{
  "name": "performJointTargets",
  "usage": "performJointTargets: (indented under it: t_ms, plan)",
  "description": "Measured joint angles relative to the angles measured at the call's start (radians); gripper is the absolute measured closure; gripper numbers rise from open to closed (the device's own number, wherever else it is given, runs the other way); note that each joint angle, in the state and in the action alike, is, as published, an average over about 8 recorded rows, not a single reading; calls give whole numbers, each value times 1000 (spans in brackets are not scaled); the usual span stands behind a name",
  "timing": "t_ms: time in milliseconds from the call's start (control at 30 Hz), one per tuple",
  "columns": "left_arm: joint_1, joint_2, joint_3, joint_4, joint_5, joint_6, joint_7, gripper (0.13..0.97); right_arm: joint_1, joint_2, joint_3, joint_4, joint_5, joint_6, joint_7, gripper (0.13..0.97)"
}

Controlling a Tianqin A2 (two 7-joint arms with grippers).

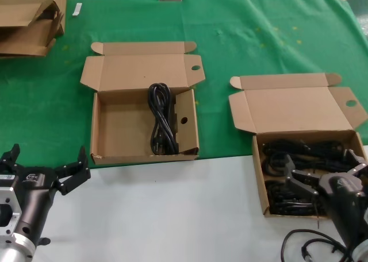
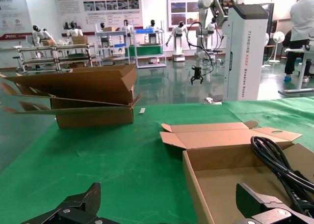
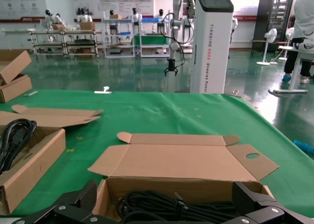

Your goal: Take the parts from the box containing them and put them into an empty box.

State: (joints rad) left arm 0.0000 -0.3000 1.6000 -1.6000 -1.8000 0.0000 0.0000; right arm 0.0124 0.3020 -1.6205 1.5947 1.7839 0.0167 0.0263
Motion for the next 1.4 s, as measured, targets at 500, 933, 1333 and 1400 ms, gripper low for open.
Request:
performJointTargets:
  t_ms: [500, 933, 1333, 1400]
  plan:
    - [0, 0, 0, 0, 0, 0, 0, 132, 0, 0, 0, 0, 0, 0, 0, 129]
    - [0, 0, 0, 0, 0, 0, 0, 132, 0, 0, 0, 0, 0, 0, 0, 129]
    - [0, 0, 0, 0, 0, 0, 0, 132, 0, 0, 0, 0, 0, 0, 0, 129]
    - [0, 0, 0, 0, 0, 0, 0, 132, 0, 0, 0, 0, 0, 0, 0, 129]
